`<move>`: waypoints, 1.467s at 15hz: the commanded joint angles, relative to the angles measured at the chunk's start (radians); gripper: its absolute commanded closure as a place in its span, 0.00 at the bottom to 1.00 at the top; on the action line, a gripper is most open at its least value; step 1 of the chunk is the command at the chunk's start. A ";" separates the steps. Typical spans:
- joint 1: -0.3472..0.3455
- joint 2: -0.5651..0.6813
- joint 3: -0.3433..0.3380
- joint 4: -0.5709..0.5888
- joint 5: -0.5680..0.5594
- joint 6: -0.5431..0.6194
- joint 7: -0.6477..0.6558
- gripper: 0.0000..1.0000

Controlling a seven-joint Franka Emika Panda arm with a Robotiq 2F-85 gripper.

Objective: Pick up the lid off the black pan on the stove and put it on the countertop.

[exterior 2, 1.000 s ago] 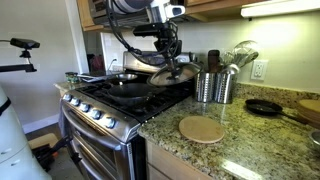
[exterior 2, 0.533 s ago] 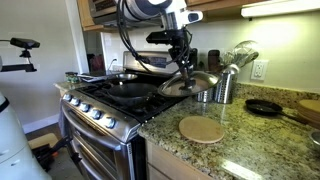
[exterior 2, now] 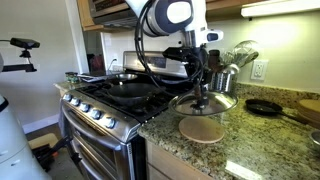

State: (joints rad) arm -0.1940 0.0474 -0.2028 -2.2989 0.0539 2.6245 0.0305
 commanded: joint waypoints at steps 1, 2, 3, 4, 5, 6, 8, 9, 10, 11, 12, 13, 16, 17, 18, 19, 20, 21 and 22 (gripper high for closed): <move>-0.021 0.057 -0.013 0.041 0.060 -0.020 0.023 0.79; -0.025 0.068 -0.013 0.041 0.086 -0.025 0.019 0.79; -0.029 0.078 -0.012 0.039 0.112 -0.029 0.014 0.79; -0.033 0.087 -0.009 0.038 0.138 -0.028 0.006 0.79; -0.036 0.098 -0.006 0.038 0.161 -0.025 -0.003 0.79; -0.038 0.107 -0.005 0.039 0.176 -0.022 -0.004 0.79; -0.041 0.125 -0.006 0.044 0.197 -0.025 -0.002 0.79; -0.041 0.133 -0.008 0.044 0.200 -0.024 0.002 0.79; -0.042 0.138 -0.009 0.042 0.200 -0.024 0.003 0.79; -0.045 0.145 -0.011 0.039 0.198 -0.019 0.000 0.79; -0.049 0.153 -0.014 0.040 0.193 -0.017 0.003 0.79; -0.054 0.163 -0.015 0.039 0.196 -0.014 0.000 0.79; -0.074 0.189 -0.004 0.045 0.234 -0.007 -0.015 0.79; -0.080 0.190 0.003 0.044 0.252 -0.003 -0.025 0.79; -0.085 0.190 0.008 0.042 0.268 0.005 -0.039 0.79; -0.087 0.188 0.014 0.041 0.282 0.018 -0.055 0.79; -0.089 0.189 0.018 0.045 0.295 0.026 -0.069 0.79; -0.089 0.190 0.022 0.050 0.303 0.036 -0.081 0.79; -0.089 0.192 0.025 0.058 0.310 0.040 -0.088 0.79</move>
State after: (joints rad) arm -0.2565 0.2462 -0.2056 -2.2589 0.3234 2.6364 -0.0112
